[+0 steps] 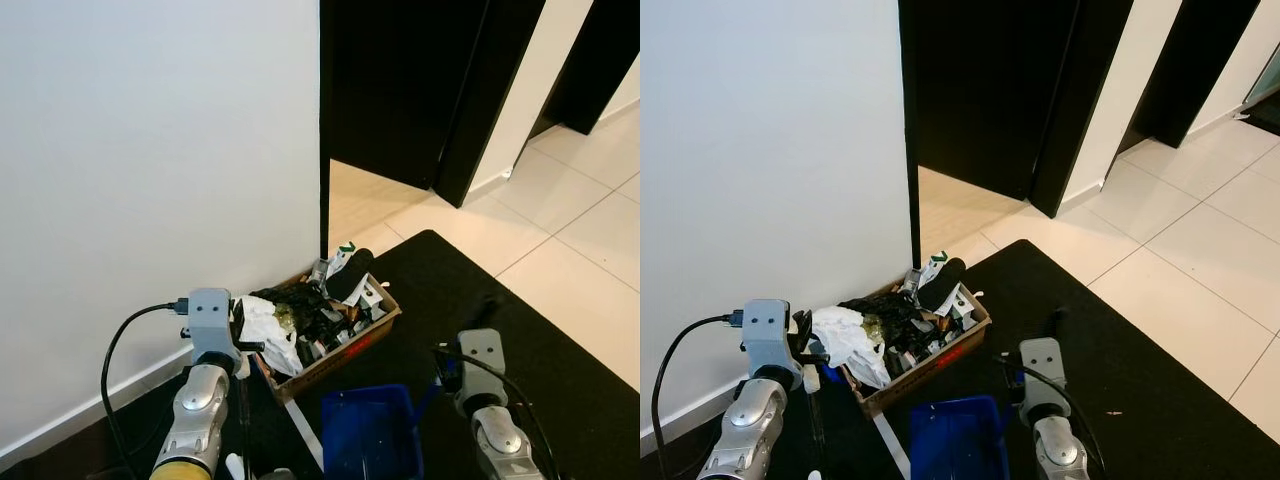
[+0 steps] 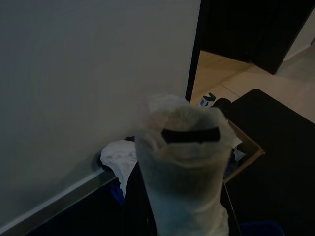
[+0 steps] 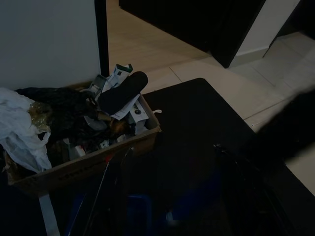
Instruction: Sweep floor
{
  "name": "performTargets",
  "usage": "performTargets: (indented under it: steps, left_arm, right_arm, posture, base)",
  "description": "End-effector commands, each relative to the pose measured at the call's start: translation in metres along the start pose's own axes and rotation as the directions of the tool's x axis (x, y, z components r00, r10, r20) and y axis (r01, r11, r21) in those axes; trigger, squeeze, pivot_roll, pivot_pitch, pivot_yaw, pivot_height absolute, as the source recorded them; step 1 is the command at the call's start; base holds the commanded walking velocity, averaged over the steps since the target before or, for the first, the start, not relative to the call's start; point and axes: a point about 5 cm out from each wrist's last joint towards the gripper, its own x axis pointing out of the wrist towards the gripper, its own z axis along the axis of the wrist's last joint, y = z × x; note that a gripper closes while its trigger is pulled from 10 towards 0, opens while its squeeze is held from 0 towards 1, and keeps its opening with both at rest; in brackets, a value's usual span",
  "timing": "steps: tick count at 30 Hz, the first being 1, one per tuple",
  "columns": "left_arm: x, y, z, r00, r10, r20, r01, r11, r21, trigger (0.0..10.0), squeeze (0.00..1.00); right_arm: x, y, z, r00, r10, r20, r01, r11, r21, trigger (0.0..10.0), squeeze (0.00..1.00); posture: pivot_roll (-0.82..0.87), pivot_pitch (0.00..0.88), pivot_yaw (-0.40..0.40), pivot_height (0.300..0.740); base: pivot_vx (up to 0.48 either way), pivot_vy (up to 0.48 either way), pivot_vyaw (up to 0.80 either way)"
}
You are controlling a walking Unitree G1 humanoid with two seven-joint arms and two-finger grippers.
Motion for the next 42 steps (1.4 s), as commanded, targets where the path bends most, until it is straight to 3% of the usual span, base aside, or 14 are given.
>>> performTargets:
  steps: [1, 8, 15, 21, 31, 42]
  left_arm:
    - [-0.011, 0.003, -0.026, 0.993, -0.011, -0.121, 0.016, 0.999, 0.043, 10.0, 0.00]
    - [-0.011, -0.001, -0.030, 0.991, -0.038, -0.127, 0.043, 0.999, 0.029, 10.0, 0.00]
    - [-0.005, -0.004, -0.033, 0.988, -0.031, -0.152, 0.042, 0.997, 0.067, 10.0, 0.00]
    - [-0.008, -0.004, -0.037, 0.987, -0.006, -0.158, 0.015, 0.998, 0.057, 10.0, 0.00]
    - [-0.008, -0.004, -0.038, 0.988, 0.000, -0.156, 0.010, 0.998, 0.063, 10.0, 0.00]
    - [-0.004, -0.005, -0.037, 0.988, 0.002, -0.156, 0.008, 0.998, 0.069, 10.0, 0.00]
  right_arm:
    - [-0.001, -0.005, -0.003, 1.000, -0.009, -0.007, 0.009, 1.000, 0.021, 10.0, 0.00]
    - [-0.002, -0.005, -0.004, 1.000, 0.019, -0.009, -0.019, 0.999, 0.029, 10.0, 0.00]
    - [0.003, -0.008, -0.002, 0.998, 0.059, -0.010, -0.058, 0.997, 0.056, 10.0, 0.00]
    - [0.005, -0.002, 0.000, 0.993, 0.117, -0.007, -0.117, 0.993, 0.025, 10.0, 0.00]
    - [0.006, -0.005, -0.001, 0.992, 0.129, -0.015, -0.127, 0.988, 0.085, 10.0, 0.00]
    - [0.009, -0.005, 0.002, 0.989, 0.146, -0.013, -0.145, 0.987, 0.071, 10.0, 0.00]
  posture:
    - [0.09, 0.000, -0.018, 0.740]
    - [0.08, 0.000, -0.018, 0.740]
    - [0.09, 0.011, -0.023, 0.740]
    - [0.08, 0.037, -0.023, 0.740]
    - [0.09, 0.075, -0.038, 0.740]
    - [0.09, 0.079, -0.043, 0.740]
  base:
    - [0.000, 0.000, 0.00]
    - [0.000, 0.000, 0.00]
    - [0.000, 0.000, 0.00]
    - [0.000, 0.000, 0.00]
    - [0.000, 0.000, 0.00]
    - [0.000, 0.000, 0.00]
